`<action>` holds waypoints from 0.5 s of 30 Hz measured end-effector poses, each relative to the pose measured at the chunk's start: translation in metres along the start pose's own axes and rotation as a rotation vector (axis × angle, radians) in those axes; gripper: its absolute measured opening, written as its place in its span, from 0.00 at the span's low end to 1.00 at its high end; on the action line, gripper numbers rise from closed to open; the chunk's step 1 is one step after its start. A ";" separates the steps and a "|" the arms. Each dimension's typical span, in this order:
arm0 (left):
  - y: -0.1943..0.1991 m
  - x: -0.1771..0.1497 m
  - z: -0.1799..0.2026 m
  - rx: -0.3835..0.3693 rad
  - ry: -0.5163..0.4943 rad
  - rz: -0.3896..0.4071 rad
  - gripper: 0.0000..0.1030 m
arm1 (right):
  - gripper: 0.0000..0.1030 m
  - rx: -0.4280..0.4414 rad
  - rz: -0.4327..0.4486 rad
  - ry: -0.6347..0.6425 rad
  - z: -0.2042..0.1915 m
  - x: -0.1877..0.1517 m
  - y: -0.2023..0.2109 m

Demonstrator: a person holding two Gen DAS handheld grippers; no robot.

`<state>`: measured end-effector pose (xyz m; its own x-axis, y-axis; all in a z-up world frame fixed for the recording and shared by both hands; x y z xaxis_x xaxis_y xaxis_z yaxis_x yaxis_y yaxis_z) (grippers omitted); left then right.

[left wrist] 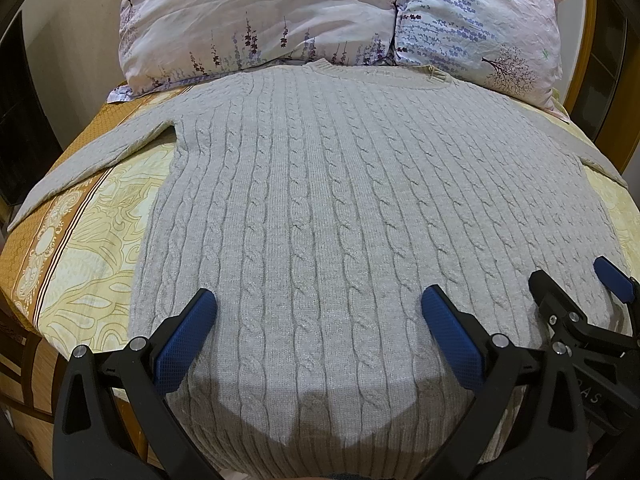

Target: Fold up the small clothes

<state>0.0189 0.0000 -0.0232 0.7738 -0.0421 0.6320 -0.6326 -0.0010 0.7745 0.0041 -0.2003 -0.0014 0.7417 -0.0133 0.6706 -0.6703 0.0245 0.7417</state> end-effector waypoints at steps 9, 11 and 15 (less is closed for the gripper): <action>0.000 0.000 0.000 0.000 0.000 0.000 0.99 | 0.98 0.008 -0.007 0.003 0.002 0.000 -0.002; 0.000 0.000 0.000 0.000 0.000 -0.001 0.99 | 0.98 0.009 -0.010 0.005 0.002 0.000 -0.001; 0.000 0.000 0.000 0.000 0.000 0.000 0.99 | 0.98 0.012 -0.008 0.009 0.001 0.000 -0.001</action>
Point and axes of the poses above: each gripper's, at about its wrist camera, not at the fingertips, and y roughly against the way its jaws point, z to its right, x to its top, the point moved 3 cm from there along -y, roughly the way its jaws point
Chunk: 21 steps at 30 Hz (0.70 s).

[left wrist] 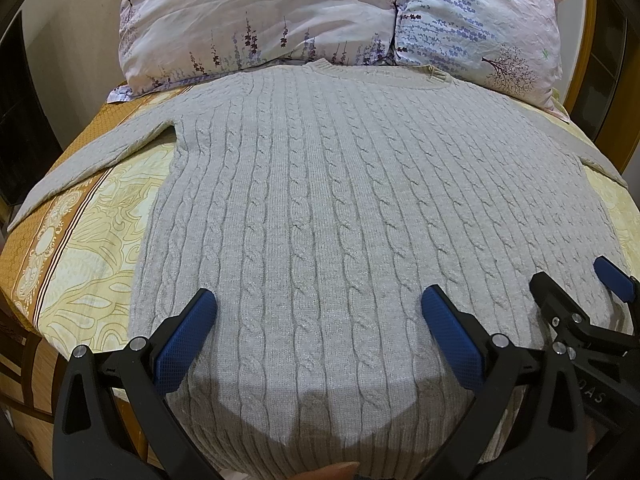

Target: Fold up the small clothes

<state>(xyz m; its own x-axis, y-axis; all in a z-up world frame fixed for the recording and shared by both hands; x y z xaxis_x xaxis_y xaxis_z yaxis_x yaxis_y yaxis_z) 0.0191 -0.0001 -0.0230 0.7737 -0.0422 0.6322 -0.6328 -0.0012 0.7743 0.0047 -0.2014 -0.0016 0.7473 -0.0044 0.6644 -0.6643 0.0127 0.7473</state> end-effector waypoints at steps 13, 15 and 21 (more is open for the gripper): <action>-0.002 0.001 0.000 -0.007 -0.011 -0.040 0.99 | 0.98 0.065 0.006 0.057 0.004 0.001 -0.007; -0.002 0.001 0.000 -0.007 -0.013 -0.041 0.99 | 0.98 0.084 0.021 0.070 0.006 0.000 -0.006; -0.004 0.004 0.000 -0.010 -0.017 -0.071 0.99 | 0.98 0.104 -0.011 0.098 0.005 0.005 -0.009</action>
Point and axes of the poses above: each gripper's, at about its wrist camera, not at the fingertips, and y roughly against the way its jaws point, z to its right, x to its top, the point moved 3 cm from there along -y, roughly the way its jaws point
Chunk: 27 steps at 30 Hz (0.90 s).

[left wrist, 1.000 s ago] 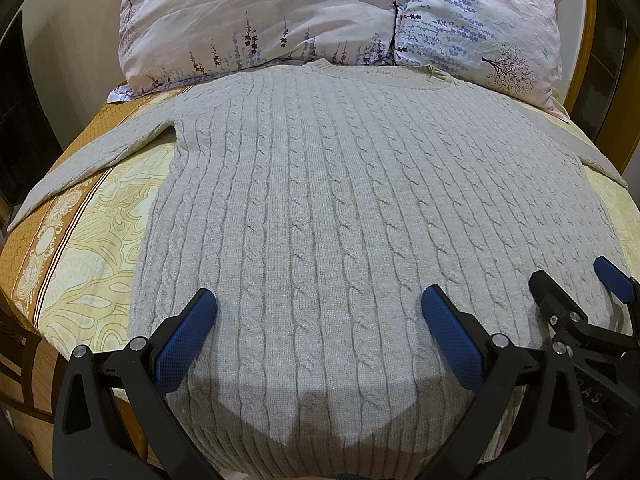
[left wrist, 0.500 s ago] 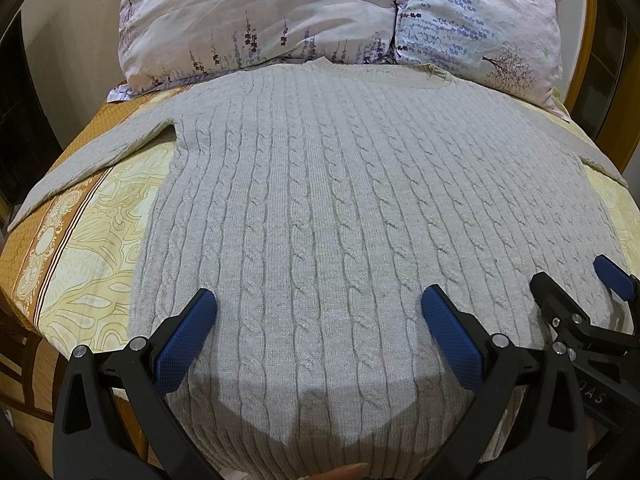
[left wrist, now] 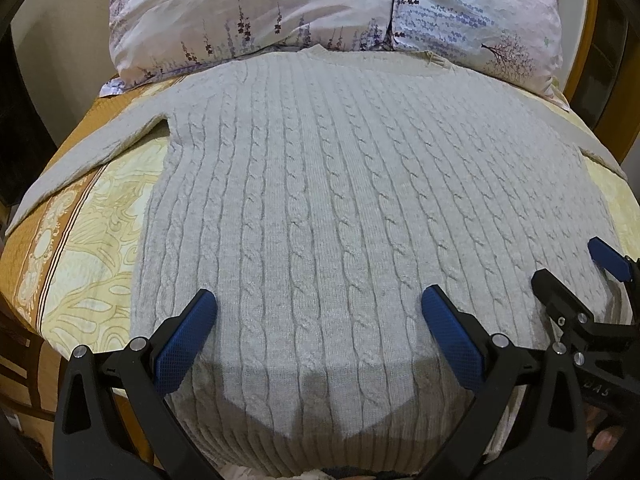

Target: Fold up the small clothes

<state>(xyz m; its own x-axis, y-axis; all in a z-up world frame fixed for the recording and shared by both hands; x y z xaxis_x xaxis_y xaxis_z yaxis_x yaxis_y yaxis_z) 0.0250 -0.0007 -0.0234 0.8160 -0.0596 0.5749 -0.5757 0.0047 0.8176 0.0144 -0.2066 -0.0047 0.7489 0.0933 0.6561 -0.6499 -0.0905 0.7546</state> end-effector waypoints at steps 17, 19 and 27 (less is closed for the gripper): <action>-0.007 0.027 -0.009 -0.074 0.030 -0.007 0.99 | 0.96 0.036 0.016 -0.388 0.131 0.055 -0.007; -0.007 0.038 -0.012 -0.090 0.032 0.016 0.99 | 0.90 0.023 0.031 -0.511 0.174 0.063 -0.008; -0.011 0.079 -0.018 -0.059 -0.025 0.063 0.99 | 0.65 -0.002 0.011 -0.876 0.301 0.074 -0.040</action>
Point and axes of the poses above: each gripper's, at about its wrist camera, not at the fingertips, and y roughly against the way its jaws point, z to its right, x to its top, the point moved 3 cm from there along -y, roughly the way its jaws point
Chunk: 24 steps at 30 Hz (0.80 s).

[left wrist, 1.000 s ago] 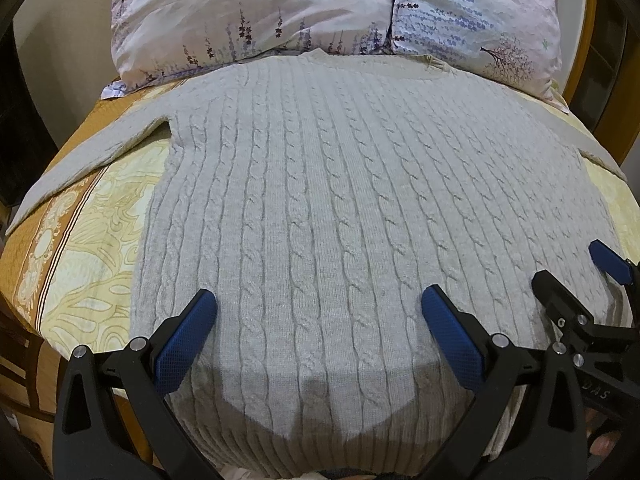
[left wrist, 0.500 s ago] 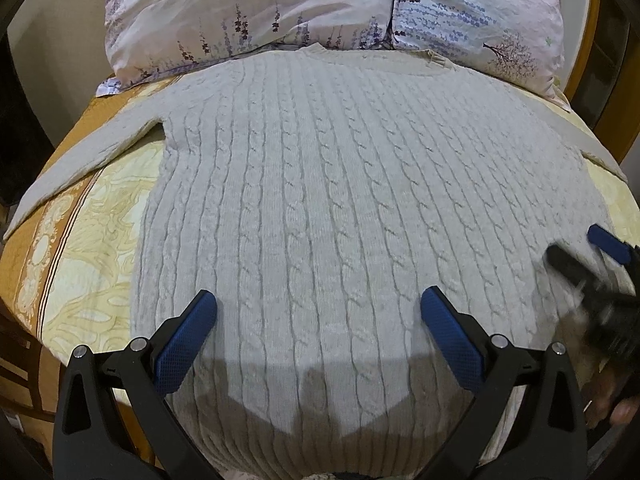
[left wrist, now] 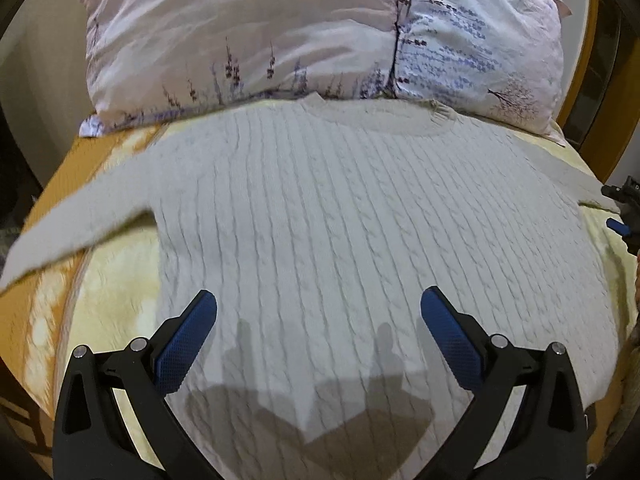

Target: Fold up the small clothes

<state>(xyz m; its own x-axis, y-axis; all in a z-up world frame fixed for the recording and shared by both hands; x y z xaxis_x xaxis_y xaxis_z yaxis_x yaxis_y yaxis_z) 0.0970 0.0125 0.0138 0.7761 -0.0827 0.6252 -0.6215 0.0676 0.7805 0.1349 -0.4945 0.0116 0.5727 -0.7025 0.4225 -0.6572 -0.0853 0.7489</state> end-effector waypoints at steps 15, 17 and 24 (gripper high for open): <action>-0.043 0.055 -0.001 -0.163 0.011 -0.057 0.99 | 0.27 -0.043 0.011 -0.180 0.036 0.056 -0.038; -0.047 0.058 -0.002 -0.223 0.032 -0.045 0.99 | 0.25 -0.084 0.054 -0.203 0.048 0.065 -0.034; -0.061 0.070 -0.004 -0.265 0.056 -0.022 0.99 | 0.13 -0.145 0.105 -0.212 0.061 0.078 -0.033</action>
<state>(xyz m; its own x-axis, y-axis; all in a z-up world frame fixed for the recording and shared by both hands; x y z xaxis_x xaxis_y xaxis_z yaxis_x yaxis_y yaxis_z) 0.1892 0.0063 0.0101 0.7980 -0.0327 0.6017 -0.5608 0.3250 0.7615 0.1713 -0.5902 -0.0113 0.3796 -0.8358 0.3967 -0.6220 0.0869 0.7782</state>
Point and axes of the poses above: each gripper's, at about its wrist camera, not at the fingertips, and y roughly against the way its jaws point, z to its right, x to its top, the point moved 3 cm from there along -y, roughly the way its jaws point
